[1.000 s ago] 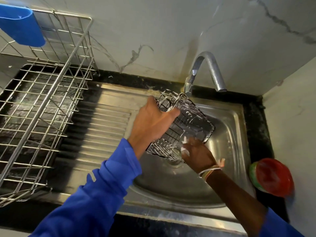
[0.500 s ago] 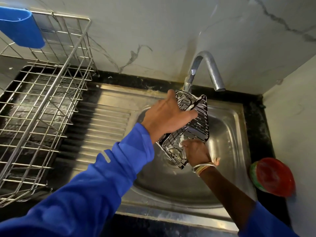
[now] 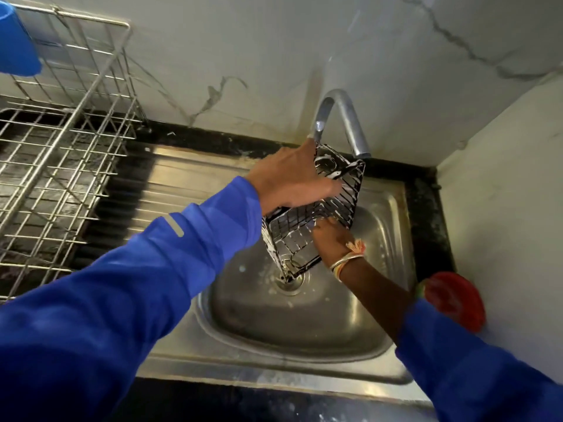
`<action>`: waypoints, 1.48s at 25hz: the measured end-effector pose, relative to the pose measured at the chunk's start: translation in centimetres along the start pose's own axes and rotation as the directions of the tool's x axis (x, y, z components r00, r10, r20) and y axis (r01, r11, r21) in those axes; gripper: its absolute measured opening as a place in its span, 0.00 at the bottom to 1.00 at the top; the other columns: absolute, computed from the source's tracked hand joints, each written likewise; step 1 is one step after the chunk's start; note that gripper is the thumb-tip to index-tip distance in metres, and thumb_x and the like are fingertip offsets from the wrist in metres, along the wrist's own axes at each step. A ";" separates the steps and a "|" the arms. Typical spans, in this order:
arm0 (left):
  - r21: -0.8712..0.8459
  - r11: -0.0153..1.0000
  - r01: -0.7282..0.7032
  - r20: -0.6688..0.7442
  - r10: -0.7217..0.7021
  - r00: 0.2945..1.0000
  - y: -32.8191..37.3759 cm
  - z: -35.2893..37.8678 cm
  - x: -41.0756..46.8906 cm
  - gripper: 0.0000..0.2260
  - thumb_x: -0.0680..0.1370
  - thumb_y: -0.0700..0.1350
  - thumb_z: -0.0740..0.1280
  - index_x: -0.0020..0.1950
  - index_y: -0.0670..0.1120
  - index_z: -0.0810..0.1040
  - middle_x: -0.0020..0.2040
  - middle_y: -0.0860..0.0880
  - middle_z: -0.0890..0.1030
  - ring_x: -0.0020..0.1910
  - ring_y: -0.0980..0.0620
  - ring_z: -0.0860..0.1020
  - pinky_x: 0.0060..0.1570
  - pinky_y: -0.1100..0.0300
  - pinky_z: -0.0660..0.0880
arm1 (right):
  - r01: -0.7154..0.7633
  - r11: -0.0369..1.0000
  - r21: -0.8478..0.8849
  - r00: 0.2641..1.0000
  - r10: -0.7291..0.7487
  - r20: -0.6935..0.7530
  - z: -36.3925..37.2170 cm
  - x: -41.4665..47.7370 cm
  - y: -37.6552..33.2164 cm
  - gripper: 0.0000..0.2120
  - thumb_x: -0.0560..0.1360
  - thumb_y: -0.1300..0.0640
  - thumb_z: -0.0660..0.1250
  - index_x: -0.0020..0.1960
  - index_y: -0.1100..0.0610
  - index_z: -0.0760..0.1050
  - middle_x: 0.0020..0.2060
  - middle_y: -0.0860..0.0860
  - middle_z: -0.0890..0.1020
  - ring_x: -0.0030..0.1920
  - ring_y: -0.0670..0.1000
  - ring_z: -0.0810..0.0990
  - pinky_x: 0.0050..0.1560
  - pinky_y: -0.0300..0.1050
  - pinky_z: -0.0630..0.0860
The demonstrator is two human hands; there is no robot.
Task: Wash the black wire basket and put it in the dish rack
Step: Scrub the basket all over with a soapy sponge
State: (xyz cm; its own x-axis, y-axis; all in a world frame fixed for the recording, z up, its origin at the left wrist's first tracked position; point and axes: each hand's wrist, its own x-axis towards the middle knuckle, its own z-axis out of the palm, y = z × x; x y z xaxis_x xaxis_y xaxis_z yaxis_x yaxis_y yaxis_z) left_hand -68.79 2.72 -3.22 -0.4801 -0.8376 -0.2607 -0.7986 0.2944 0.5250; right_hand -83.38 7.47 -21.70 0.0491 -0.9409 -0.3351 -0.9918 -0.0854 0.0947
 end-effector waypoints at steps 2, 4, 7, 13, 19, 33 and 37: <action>0.035 0.999 0.004 -0.006 -0.004 1.000 -0.3 -0.5 0.9 0.39 0.76 0.62 0.68 0.81 0.48 0.56 0.70 0.44 0.75 0.55 0.44 0.78 0.51 0.51 0.77 | 0.028 0.999 -0.026 0.998 -0.027 0.050 -0.2 -1.0 -0.3 0.16 0.80 0.62 0.54 0.65 0.62 0.71 0.64 0.61 0.72 0.64 0.60 0.71 0.60 0.53 0.69; 0.084 0.996 0.002 0.010 -0.003 1.000 -0.6 -0.7 1.3 0.40 0.75 0.63 0.68 0.81 0.48 0.57 0.73 0.43 0.73 0.62 0.41 0.77 0.59 0.47 0.77 | -0.004 1.000 0.013 0.998 0.003 0.055 -0.5 -1.9 -0.3 0.15 0.79 0.63 0.56 0.63 0.61 0.73 0.63 0.60 0.73 0.63 0.59 0.73 0.58 0.52 0.72; 0.085 0.996 -0.015 -0.005 0.015 1.000 -0.3 -0.4 1.5 0.39 0.74 0.62 0.68 0.80 0.48 0.58 0.68 0.45 0.76 0.57 0.43 0.78 0.54 0.50 0.76 | -0.106 0.994 0.020 0.994 0.106 -0.007 -0.9 -1.8 -0.8 0.16 0.78 0.66 0.58 0.65 0.59 0.73 0.63 0.56 0.74 0.64 0.56 0.73 0.61 0.49 0.75; 0.113 0.993 -0.034 -0.024 0.037 0.999 -0.3 0.6 1.1 0.42 0.74 0.60 0.68 0.82 0.50 0.52 0.61 0.47 0.80 0.47 0.47 0.78 0.43 0.55 0.71 | -0.043 0.868 0.495 0.979 0.136 -0.153 1.4 -3.7 -2.4 0.15 0.71 0.71 0.64 0.54 0.62 0.82 0.52 0.59 0.83 0.54 0.58 0.81 0.56 0.45 0.75; 0.100 0.993 -0.057 -0.033 0.060 0.998 -0.4 1.5 0.2 0.34 0.73 0.59 0.70 0.75 0.48 0.63 0.40 0.52 0.77 0.39 0.49 0.79 0.44 0.52 0.78 | -0.254 0.898 0.359 0.961 0.276 -0.011 1.4 -5.0 -1.3 0.15 0.76 0.65 0.60 0.62 0.61 0.73 0.61 0.60 0.73 0.61 0.59 0.74 0.57 0.46 0.72; 0.032 0.998 -0.058 0.029 0.057 0.998 0.2 2.3 -0.2 0.34 0.75 0.59 0.70 0.75 0.48 0.63 0.43 0.52 0.76 0.42 0.49 0.79 0.51 0.48 0.80 | -0.274 0.715 0.643 0.911 0.407 -0.064 1.7 -6.1 -1.1 0.13 0.75 0.64 0.63 0.56 0.56 0.81 0.55 0.55 0.80 0.55 0.56 0.79 0.54 0.43 0.74; -0.009 0.998 -0.056 -0.010 0.056 0.998 0.1 2.3 -0.4 0.35 0.75 0.58 0.70 0.76 0.48 0.62 0.42 0.52 0.77 0.41 0.49 0.80 0.51 0.48 0.80 | -0.335 0.795 0.506 0.924 0.383 0.010 2.7 -6.2 -3.5 0.14 0.76 0.64 0.60 0.60 0.60 0.76 0.60 0.58 0.73 0.58 0.59 0.75 0.54 0.46 0.73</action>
State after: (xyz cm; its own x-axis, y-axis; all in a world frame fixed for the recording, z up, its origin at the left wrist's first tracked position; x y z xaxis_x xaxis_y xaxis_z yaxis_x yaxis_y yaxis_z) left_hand -69.54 4.17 -4.92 -0.5205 -0.8243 -0.2229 -0.7670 0.3366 0.5463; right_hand -80.53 14.50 -22.45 -0.3358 -0.8986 -0.2823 -0.8645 0.4130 -0.2863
